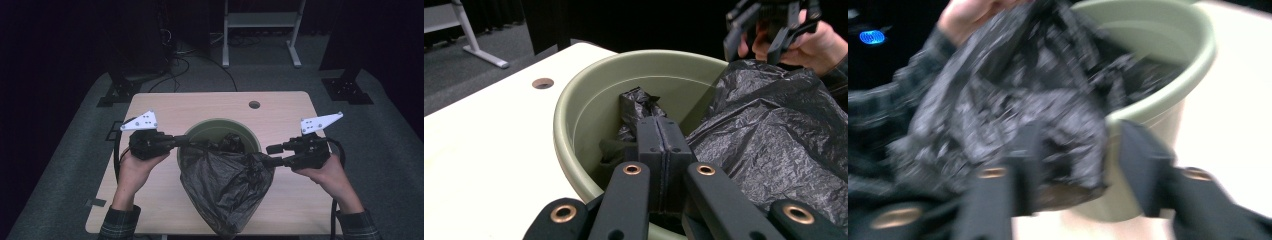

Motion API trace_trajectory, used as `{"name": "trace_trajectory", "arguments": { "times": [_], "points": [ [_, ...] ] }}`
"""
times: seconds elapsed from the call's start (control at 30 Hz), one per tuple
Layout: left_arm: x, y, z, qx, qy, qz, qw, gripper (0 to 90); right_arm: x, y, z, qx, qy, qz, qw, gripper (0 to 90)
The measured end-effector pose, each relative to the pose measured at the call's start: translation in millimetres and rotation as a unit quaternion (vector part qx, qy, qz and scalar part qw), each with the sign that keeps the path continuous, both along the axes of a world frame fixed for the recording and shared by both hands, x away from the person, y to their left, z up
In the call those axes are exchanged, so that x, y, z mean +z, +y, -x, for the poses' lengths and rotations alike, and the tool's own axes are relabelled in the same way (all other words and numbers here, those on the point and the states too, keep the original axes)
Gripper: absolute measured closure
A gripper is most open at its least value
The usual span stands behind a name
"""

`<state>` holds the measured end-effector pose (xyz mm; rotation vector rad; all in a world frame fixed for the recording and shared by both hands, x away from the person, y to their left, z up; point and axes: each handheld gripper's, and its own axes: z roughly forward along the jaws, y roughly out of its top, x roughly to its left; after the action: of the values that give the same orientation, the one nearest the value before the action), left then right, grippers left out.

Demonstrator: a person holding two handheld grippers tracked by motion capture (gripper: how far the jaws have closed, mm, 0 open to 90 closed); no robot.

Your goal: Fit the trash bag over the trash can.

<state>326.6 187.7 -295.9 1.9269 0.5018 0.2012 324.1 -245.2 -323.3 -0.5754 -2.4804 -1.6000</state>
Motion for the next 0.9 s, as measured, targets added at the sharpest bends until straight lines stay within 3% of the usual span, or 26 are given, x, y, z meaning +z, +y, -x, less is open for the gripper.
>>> {"name": "trace_trajectory", "arguments": {
  "times": [0.03,0.07,0.1,0.17,0.27,0.47,0.5,0.53,0.7,0.83,0.9],
  "points": [
    [0.0,0.2,0.5,-0.001,0.000,0.001,1.0000,89.7,-2.2,1.0,1.4,0.007,-0.003,0.003,1.0000,78.7],
    [0.0,0.2,0.5,-0.001,0.000,0.001,1.0000,89.7,-2.2,1.0,1.4,0.007,-0.003,0.003,1.0000,78.7],
    [-0.2,0.5,1.4,-0.002,-0.001,0.000,1.0000,89.7,-3.3,1.0,4.7,0.015,-0.028,0.001,0.9995,90.0],
    [-0.9,-0.5,2.6,-0.004,-0.001,-0.003,1.0000,89.7,0.0,0.0,3.5,-0.005,-0.047,-0.005,0.9989,90.0],
    [-1.7,-2.7,4.0,-0.007,-0.002,-0.004,1.0000,89.7,5.1,-0.2,-8.0,-0.026,-0.056,-0.011,0.9980,90.0],
    [-3.1,-8.1,1.5,-0.006,-0.005,-0.019,0.9998,88.4,12.4,6.2,-47.1,-0.080,-0.068,-0.003,0.9945,90.0],
    [-3.1,-8.1,1.5,-0.006,-0.005,-0.019,0.9998,87.8,12.4,6.2,-47.1,-0.080,-0.068,-0.003,0.9945,90.0],
    [-4.6,-10.9,-0.6,-0.004,-0.007,-0.024,0.9997,86.7,15.9,10.0,-60.4,-0.099,-0.075,0.005,0.9922,90.0],
    [-4.4,-11.9,1.1,0.023,-0.038,-0.028,0.9986,61.4,21.1,19.7,-83.9,-0.124,-0.078,0.015,0.9891,90.0],
    [3.9,-11.8,1.5,0.010,-0.045,-0.015,0.9988,52.5,18.8,23.4,-87.5,-0.124,-0.079,0.011,0.9891,90.0],
    [7.8,-18.0,1.0,-0.003,-0.050,-0.019,0.9986,50.4,18.0,24.8,-86.9,-0.122,-0.080,0.011,0.9892,90.0]
  ]
}}
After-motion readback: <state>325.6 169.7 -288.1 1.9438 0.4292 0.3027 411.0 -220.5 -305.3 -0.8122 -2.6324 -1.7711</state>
